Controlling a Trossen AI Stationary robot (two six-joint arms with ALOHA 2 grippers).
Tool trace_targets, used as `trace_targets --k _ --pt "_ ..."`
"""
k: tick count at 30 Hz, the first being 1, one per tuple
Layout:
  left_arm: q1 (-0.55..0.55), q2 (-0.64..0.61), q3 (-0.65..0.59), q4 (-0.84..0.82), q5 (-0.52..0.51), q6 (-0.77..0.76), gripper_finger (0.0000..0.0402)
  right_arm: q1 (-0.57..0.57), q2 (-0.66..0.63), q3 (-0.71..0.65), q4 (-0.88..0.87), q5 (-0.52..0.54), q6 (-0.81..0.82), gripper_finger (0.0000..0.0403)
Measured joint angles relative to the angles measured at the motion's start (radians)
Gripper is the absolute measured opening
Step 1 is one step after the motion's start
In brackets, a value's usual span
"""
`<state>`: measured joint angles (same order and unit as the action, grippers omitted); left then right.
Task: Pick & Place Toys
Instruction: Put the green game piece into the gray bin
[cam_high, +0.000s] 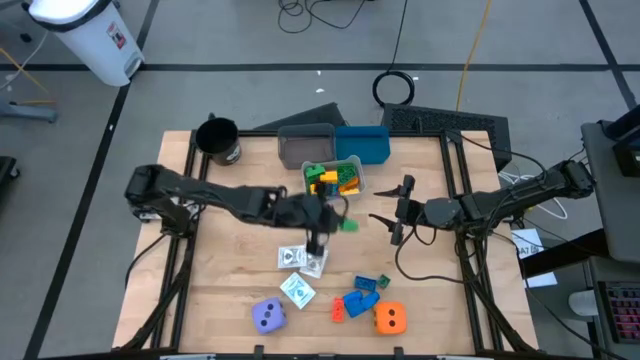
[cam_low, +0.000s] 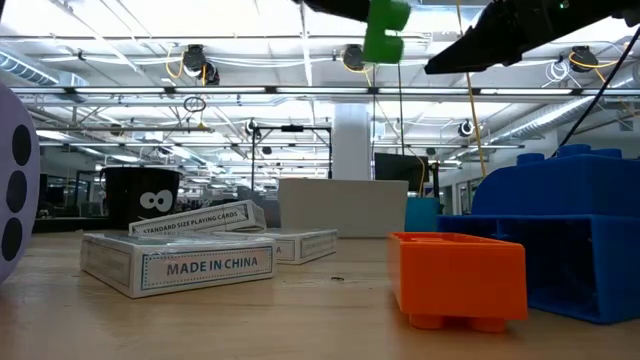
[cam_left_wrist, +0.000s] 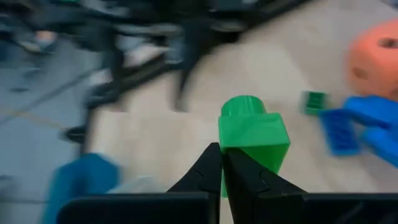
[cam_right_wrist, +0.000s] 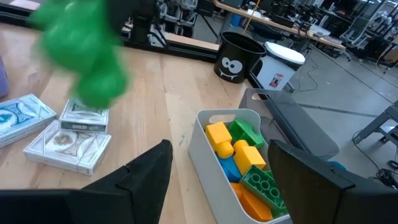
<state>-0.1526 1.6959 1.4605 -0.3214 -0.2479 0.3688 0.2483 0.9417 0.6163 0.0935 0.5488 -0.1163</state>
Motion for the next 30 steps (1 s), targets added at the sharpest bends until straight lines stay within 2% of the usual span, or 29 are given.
trace_targets --k 5,8,12,17,19,26,30 --pt "0.071 -0.048 0.000 -0.010 -0.094 0.015 0.0016 0.000 0.000 0.000 0.000 0.000 0.000 0.0256" --pt "0.120 -0.047 0.000 -0.039 -0.113 0.016 0.0023 0.000 0.000 0.000 0.000 0.000 0.000 0.0256" --pt "0.206 -0.027 0.000 -0.118 -0.121 -0.022 0.0007 0.000 0.000 0.000 0.000 0.000 0.000 0.0256" --pt "0.295 0.021 -0.001 -0.219 -0.115 -0.159 0.0019 0.000 0.000 0.000 0.000 0.000 0.000 0.0256" --pt "0.317 0.048 -0.001 -0.210 -0.095 -0.191 0.0022 0.000 0.000 0.000 0.000 0.000 0.000 0.0256" --pt "0.345 0.148 -0.001 -0.208 -0.018 -0.218 0.0006 -0.001 0.000 0.000 -0.001 0.000 -0.001 0.0256" --pt "0.345 0.179 -0.001 -0.213 -0.019 -0.220 0.0026 -0.001 0.000 0.000 0.000 0.000 -0.001 0.0256"
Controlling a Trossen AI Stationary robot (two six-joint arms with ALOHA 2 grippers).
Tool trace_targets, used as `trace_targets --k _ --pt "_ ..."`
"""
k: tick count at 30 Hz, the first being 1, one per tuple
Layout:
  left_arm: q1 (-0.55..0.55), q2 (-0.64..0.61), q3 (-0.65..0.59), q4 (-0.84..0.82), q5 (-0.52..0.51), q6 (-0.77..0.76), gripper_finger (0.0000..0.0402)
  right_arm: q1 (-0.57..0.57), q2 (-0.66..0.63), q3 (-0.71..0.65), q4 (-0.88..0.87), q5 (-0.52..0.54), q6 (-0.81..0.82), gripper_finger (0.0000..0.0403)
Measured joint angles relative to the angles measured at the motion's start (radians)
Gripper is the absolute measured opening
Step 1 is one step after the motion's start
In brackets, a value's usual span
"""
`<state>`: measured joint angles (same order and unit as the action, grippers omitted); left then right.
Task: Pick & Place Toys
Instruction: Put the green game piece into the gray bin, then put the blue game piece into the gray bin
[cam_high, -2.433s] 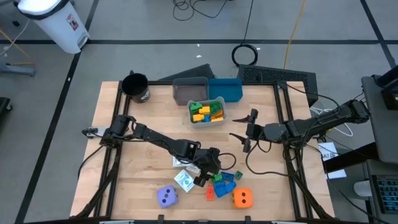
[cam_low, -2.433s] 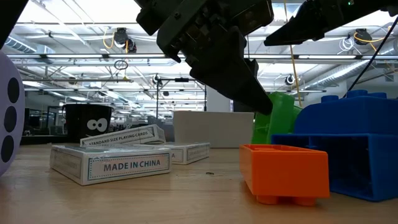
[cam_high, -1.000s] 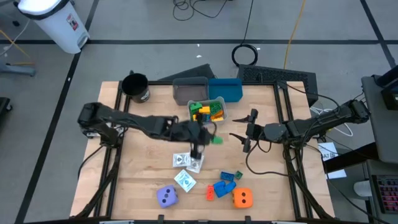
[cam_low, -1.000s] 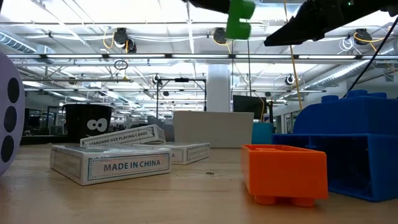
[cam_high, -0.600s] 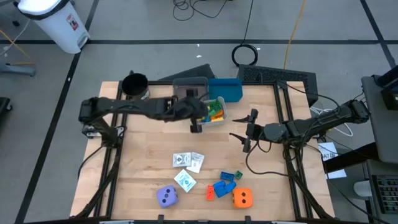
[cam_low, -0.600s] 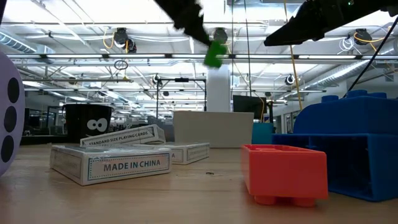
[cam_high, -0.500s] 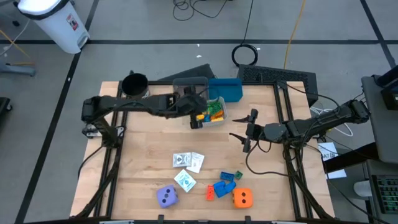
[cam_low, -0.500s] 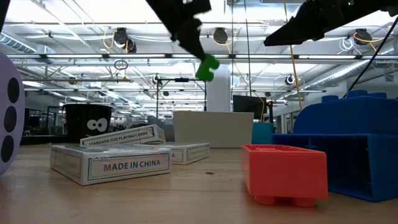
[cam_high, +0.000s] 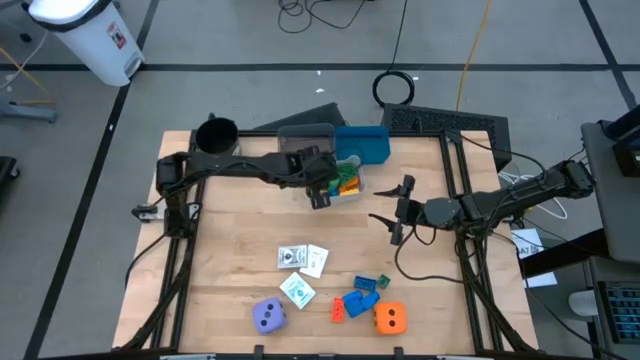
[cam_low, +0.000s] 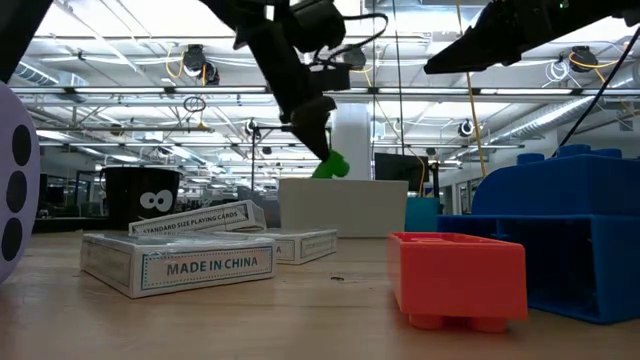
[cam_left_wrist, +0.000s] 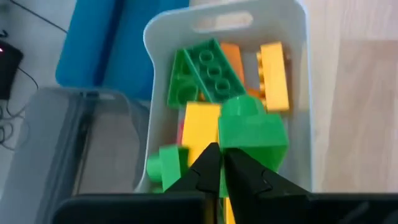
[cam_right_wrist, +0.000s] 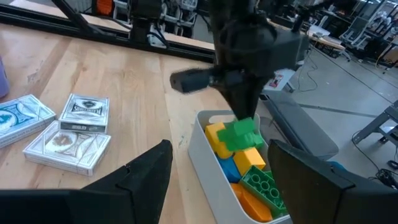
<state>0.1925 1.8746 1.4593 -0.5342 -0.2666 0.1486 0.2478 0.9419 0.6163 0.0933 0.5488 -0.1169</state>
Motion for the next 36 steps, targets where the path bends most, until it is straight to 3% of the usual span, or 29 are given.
trace_targets --k 7,15,18,24,28,36 --pt "-0.015 0.021 -0.001 0.011 0.004 -0.002 0.0066 0.000 0.000 0.000 0.001 0.001 0.000 0.0256" --pt "-0.038 0.001 0.000 0.009 0.004 -0.011 0.0071 0.000 0.000 0.000 0.000 0.001 0.000 0.0256" --pt "-0.058 -0.036 0.000 -0.017 0.005 -0.070 0.0071 0.000 0.000 0.000 0.000 0.001 0.000 0.0256" --pt "-0.117 -0.086 0.003 -0.002 0.062 -0.339 0.0072 0.000 0.000 0.000 -0.004 0.001 0.000 0.0256" --pt "-0.170 -0.070 0.001 0.014 0.145 -0.365 0.0072 0.000 0.000 0.000 0.000 0.001 0.000 0.0256" --pt "-0.273 -0.010 0.001 0.126 0.158 -0.367 0.0072 0.000 0.000 0.000 0.003 0.000 0.007 0.0256"
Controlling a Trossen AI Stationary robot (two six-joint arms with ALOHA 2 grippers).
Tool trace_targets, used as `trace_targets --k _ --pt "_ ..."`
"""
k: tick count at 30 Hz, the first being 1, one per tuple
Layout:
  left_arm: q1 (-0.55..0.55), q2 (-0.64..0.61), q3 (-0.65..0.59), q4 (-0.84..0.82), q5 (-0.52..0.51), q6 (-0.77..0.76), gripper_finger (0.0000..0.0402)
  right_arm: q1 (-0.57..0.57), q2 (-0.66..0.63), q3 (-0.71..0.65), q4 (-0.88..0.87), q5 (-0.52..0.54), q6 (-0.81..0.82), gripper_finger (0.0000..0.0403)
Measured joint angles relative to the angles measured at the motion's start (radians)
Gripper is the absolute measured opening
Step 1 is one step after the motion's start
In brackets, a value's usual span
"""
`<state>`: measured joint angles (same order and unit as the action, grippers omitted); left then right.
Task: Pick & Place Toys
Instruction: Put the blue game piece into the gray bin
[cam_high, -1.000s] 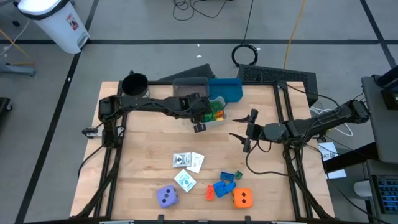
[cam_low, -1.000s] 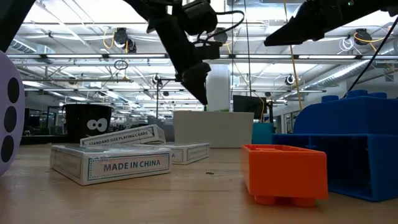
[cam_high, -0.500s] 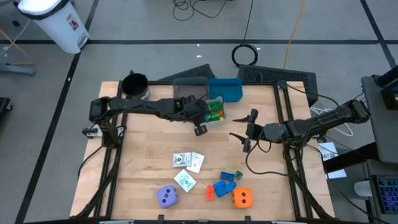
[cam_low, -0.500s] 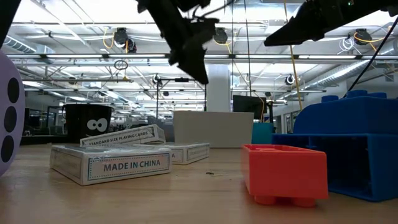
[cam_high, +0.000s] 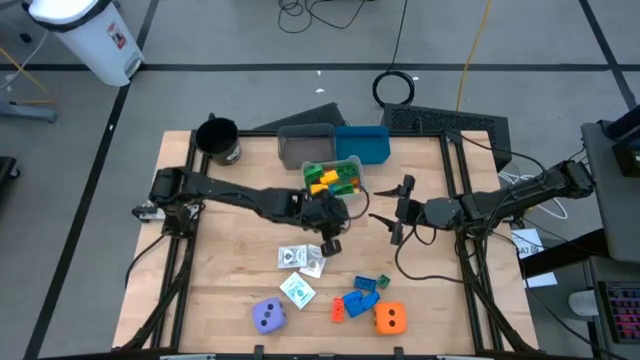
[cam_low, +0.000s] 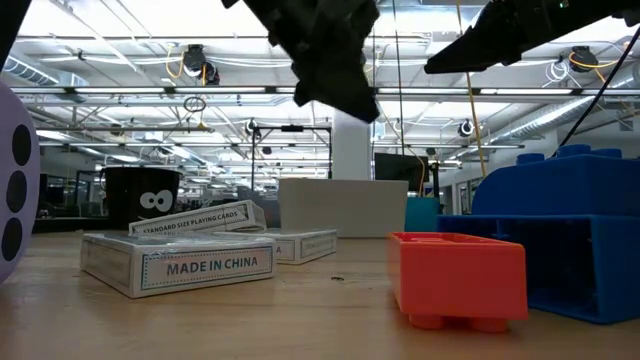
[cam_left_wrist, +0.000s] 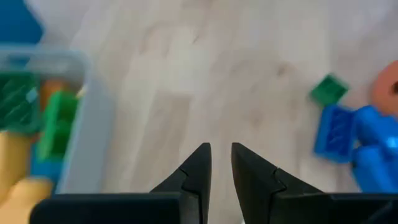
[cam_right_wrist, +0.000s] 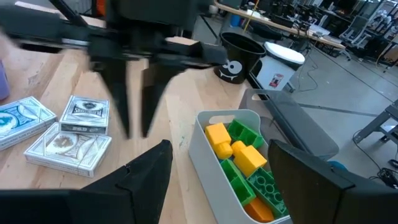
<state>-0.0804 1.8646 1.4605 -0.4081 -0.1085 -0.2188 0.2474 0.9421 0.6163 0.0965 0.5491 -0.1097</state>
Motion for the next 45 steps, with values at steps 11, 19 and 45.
trace_targets --k 11,19,45 --pt "-0.100 0.062 -0.002 0.170 -0.001 0.010 0.0072 0.000 0.000 -0.001 0.003 0.000 -0.006 0.0256" --pt "-0.134 0.195 -0.002 0.381 0.033 0.151 0.0072 0.000 -0.001 -0.007 0.013 0.000 -0.007 0.0256" --pt "-0.130 0.075 -0.001 0.245 0.180 0.124 0.0072 -0.019 0.000 -0.008 -0.004 -0.004 -0.007 0.0256"
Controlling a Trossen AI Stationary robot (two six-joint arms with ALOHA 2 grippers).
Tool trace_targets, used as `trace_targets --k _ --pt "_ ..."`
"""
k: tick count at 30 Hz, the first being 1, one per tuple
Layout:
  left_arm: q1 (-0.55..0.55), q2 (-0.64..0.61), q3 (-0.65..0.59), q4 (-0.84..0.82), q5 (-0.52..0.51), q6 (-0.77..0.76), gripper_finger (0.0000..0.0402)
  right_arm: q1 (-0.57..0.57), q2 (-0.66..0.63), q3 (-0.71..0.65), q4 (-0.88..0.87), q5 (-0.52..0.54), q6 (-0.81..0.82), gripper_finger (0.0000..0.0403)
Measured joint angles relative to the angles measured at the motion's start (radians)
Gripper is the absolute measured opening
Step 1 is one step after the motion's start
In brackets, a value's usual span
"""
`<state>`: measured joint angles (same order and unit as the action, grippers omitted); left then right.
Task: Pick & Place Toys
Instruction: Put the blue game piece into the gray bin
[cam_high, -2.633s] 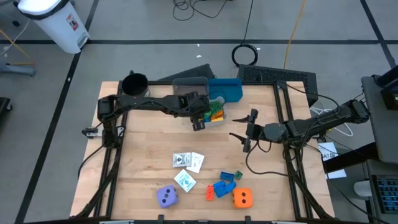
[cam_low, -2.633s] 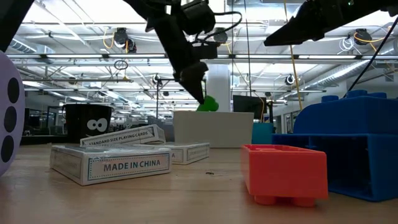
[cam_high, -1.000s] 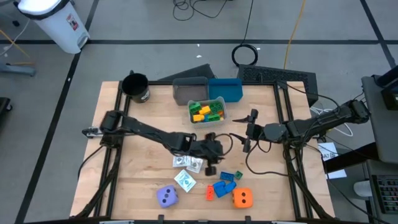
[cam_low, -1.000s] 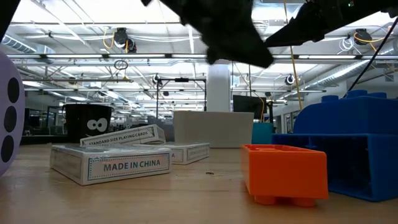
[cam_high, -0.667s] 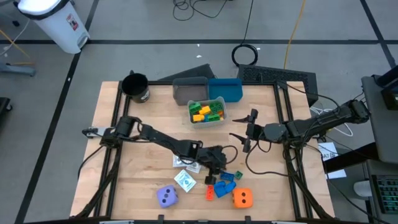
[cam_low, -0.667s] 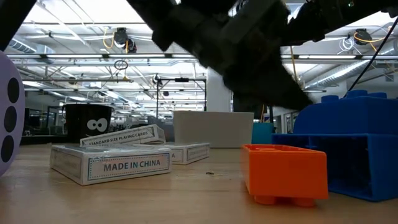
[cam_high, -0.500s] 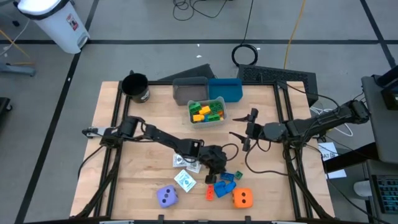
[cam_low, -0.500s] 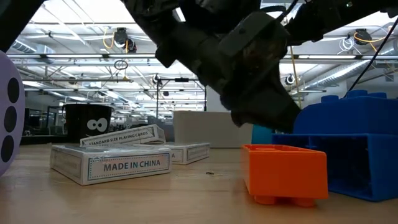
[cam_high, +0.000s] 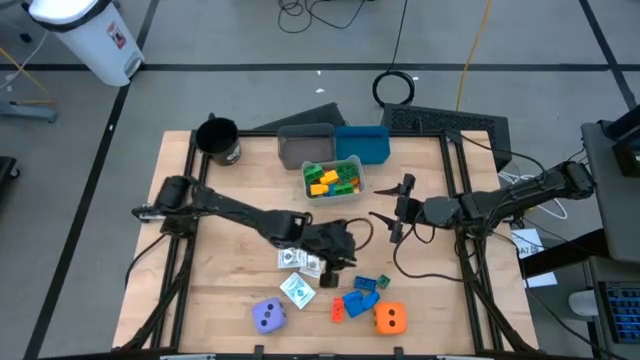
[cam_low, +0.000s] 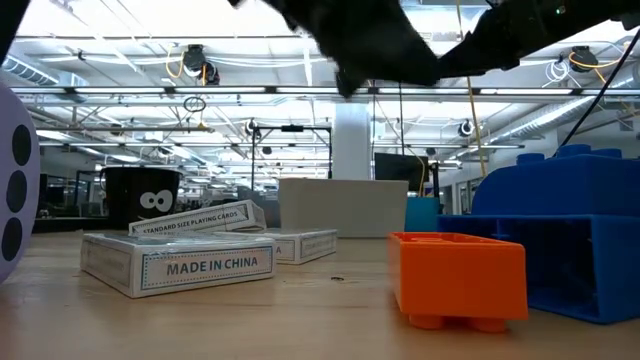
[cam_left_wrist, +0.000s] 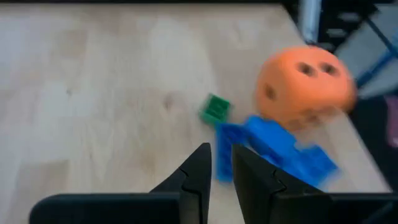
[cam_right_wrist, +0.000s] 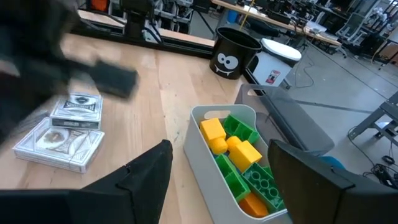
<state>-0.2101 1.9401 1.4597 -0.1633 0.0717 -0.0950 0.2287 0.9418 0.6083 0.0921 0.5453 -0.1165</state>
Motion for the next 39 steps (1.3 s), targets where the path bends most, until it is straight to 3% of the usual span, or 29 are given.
trace_targets --k 6,9,15,17,23,28,32,39 --pt "-0.081 -0.119 0.000 -0.060 -0.125 0.048 0.0071 0.002 0.000 0.000 -0.006 -0.006 0.051 0.0256" --pt "-0.099 -0.183 0.000 -0.119 -0.193 0.056 0.0071 0.002 0.002 -0.001 -0.002 -0.084 0.098 0.0256" --pt "-0.109 -0.285 -0.123 -0.117 -0.349 0.014 0.0071 0.009 0.086 -0.001 0.027 -0.533 0.186 0.0256" --pt "-0.103 -0.315 -0.193 -0.049 -0.389 -0.004 0.0072 0.021 0.161 0.000 0.070 -0.603 0.196 0.0256" --pt "-0.046 -0.393 -0.391 0.180 -0.440 -0.024 0.0072 0.054 0.410 0.071 0.078 -0.701 0.130 0.0256" --pt "0.010 -0.406 -0.447 0.233 -0.440 -0.035 0.0072 0.105 0.540 0.107 0.005 -0.706 0.086 0.0256" --pt "0.045 -0.388 -0.447 0.224 -0.432 -0.034 0.0072 0.130 0.600 0.109 -0.019 -0.707 0.010 0.0256" --pt "0.066 -0.388 -0.446 0.219 -0.405 -0.036 0.0072 0.106 0.625 0.109 -0.032 -0.652 0.052 0.0252"
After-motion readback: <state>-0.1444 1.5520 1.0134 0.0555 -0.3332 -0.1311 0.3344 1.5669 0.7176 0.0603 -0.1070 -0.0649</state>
